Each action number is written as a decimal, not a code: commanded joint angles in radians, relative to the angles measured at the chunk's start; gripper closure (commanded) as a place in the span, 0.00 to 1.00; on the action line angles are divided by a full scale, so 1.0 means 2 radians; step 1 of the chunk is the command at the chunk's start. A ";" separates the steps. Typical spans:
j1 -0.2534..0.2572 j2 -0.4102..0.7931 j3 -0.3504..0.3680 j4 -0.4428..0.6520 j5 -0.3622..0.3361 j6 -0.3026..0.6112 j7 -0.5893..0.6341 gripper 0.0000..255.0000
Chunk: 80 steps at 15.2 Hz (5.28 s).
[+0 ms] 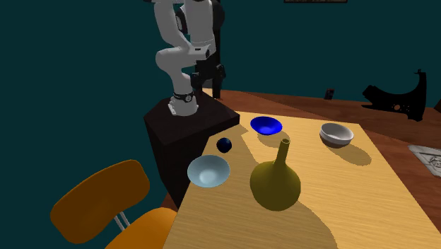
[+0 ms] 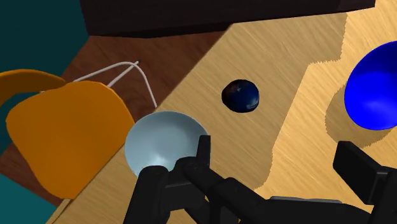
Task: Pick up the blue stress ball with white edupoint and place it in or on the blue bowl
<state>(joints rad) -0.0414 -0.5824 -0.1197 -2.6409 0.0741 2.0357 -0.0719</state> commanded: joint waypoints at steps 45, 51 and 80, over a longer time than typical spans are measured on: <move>0.076 0.435 0.007 0.003 0.524 0.332 -0.260 1.00; 0.087 0.378 -0.014 -0.021 0.455 0.315 -0.195 1.00; 0.194 0.258 0.084 -0.026 0.354 0.311 0.125 1.00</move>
<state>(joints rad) 0.3324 -0.0830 0.0327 -2.7081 0.7728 2.6461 0.1569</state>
